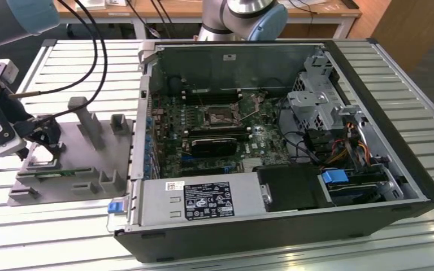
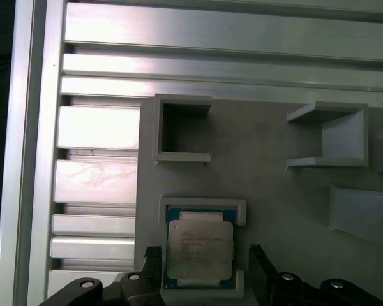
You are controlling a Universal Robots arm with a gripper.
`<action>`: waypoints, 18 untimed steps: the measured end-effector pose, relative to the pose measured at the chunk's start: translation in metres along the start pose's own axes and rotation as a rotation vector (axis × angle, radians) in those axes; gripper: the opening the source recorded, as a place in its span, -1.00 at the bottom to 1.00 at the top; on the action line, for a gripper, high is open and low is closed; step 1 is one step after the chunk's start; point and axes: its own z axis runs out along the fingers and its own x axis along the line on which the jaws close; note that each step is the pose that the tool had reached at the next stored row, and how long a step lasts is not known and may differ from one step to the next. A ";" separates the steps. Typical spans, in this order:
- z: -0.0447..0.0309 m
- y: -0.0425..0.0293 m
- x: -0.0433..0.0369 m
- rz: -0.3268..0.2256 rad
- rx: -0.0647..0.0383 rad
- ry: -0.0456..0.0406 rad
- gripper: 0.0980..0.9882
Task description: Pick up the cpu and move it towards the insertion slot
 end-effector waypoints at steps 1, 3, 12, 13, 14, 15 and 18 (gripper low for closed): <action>0.0003 0.0002 -0.0001 0.000 -0.001 -0.0003 0.23; 0.0009 0.0009 0.0000 0.000 0.000 0.0000 0.23; 0.0090 0.0039 0.0002 0.000 -0.001 0.0000 0.23; 0.0101 0.0040 0.0003 0.000 -0.001 0.0000 0.23; 0.0110 0.0040 0.0004 0.000 0.000 0.0000 0.23; 0.0122 0.0040 0.0004 0.000 -0.001 0.0000 0.23; 0.0152 0.0041 0.0006 0.000 0.000 0.0000 0.23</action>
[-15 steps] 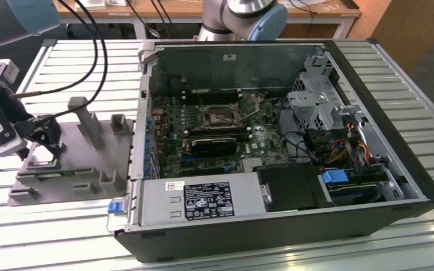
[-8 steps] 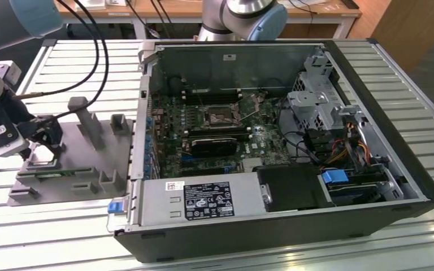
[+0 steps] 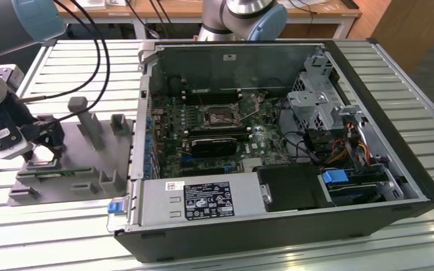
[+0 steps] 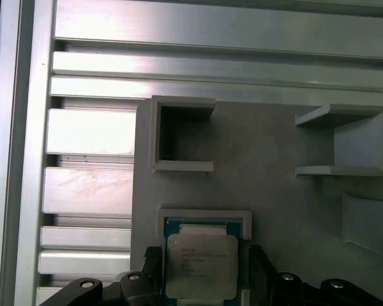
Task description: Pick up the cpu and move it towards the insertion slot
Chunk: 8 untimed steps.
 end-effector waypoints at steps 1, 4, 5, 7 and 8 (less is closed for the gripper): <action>0.0009 0.0000 0.0000 0.000 0.000 0.0000 0.23; 0.0023 0.0000 0.0002 0.000 0.000 0.0002 0.23; 0.0023 -0.0001 0.0002 0.000 0.000 0.0003 0.23; 0.0025 0.0000 0.0001 0.000 0.000 0.0001 0.23; 0.0026 0.0000 0.0001 0.000 0.000 0.0000 0.23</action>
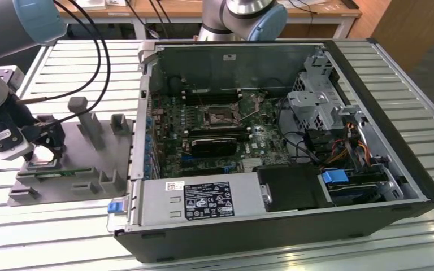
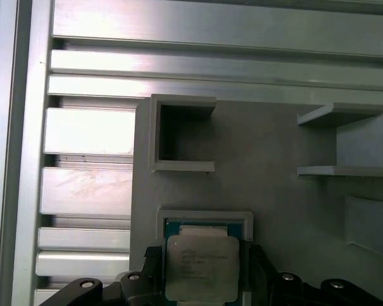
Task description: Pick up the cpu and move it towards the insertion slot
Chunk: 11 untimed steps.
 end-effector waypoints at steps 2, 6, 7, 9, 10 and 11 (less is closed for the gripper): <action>0.0001 0.0000 0.0000 0.000 0.000 0.0001 0.23; 0.0001 0.0000 0.0000 0.000 0.000 0.0002 0.00; 0.0002 0.0000 0.0000 0.000 0.000 0.0001 0.00; 0.0003 0.0000 0.0000 0.000 0.000 0.0001 0.00; 0.0003 0.0000 0.0000 0.000 0.000 0.0002 0.00; 0.0004 0.0000 0.0000 0.000 0.000 0.0002 0.00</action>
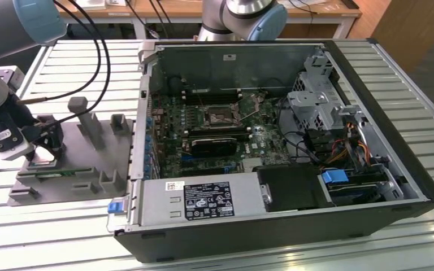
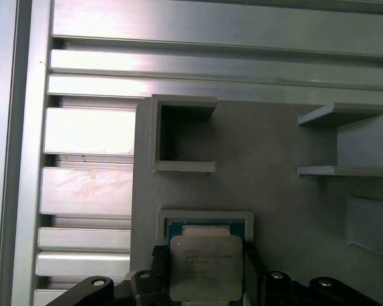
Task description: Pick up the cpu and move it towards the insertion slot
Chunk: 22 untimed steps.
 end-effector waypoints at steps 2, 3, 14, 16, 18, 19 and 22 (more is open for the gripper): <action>0.0001 0.0000 0.0000 0.000 0.000 0.0000 0.00; -0.0001 0.0000 0.0000 0.000 0.000 -0.0002 0.00; -0.0163 0.0010 -0.0007 0.000 0.000 -0.0002 0.00; -0.0198 0.0012 -0.0009 0.000 0.000 -0.0001 0.00; -0.0234 0.0014 -0.0011 0.000 0.000 -0.0002 0.00; -0.0255 0.0015 -0.0012 0.000 0.000 -0.0002 0.00; -0.0313 0.0018 -0.0014 0.000 0.000 0.0000 0.00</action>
